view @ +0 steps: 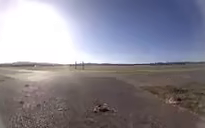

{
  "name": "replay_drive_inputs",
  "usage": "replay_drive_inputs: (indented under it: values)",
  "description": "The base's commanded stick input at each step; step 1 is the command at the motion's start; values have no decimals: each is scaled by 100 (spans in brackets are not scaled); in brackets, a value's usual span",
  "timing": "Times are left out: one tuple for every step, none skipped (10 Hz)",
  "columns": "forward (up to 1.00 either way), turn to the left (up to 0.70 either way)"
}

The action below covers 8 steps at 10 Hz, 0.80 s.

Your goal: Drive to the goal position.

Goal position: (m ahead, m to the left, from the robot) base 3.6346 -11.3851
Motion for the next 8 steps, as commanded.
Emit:
replay_drive_inputs:
  values:
    - [70,-35]
    - [70,-35]
    - [70,-35]
    - [70,-31]
    - [70,-7]
    - [70,0]
    - [70,0]
    - [70,0]
